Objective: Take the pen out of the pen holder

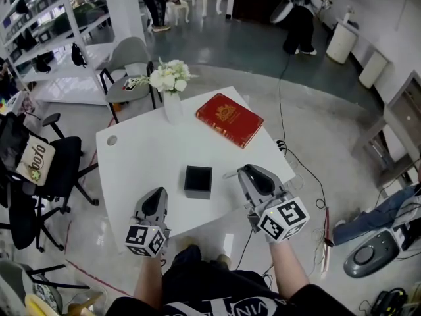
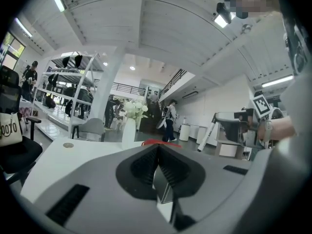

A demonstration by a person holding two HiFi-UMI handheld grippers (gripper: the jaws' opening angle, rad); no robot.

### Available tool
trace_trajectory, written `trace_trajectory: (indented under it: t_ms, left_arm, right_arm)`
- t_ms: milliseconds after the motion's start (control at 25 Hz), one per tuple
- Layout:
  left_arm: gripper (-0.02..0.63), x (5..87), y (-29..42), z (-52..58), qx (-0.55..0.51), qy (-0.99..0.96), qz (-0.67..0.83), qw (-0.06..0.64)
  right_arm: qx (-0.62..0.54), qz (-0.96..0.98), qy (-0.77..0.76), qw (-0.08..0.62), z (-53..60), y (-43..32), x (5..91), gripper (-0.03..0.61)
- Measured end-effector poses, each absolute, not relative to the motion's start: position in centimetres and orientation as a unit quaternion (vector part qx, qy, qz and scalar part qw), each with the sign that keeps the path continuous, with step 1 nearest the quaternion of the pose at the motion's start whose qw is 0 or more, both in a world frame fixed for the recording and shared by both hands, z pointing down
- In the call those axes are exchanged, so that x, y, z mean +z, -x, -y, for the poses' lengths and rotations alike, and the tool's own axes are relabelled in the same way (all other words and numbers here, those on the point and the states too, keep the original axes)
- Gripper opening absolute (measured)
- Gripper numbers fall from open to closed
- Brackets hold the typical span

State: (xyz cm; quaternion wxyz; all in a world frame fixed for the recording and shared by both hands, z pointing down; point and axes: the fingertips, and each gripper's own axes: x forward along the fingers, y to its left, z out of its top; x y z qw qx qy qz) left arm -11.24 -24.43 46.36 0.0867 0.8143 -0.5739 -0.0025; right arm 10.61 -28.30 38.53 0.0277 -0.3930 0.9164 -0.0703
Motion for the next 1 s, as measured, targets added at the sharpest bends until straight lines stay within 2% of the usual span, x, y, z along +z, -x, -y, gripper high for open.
trace_trajectory:
  t_ms: [1000]
  left_arm:
    - [0.005,45.9,12.2,25.3,-0.001,-0.810,0.581,0.084]
  right_arm:
    - [-0.066,-0.909,0.411,-0.029,29.3,-11.0,41.9,0.077]
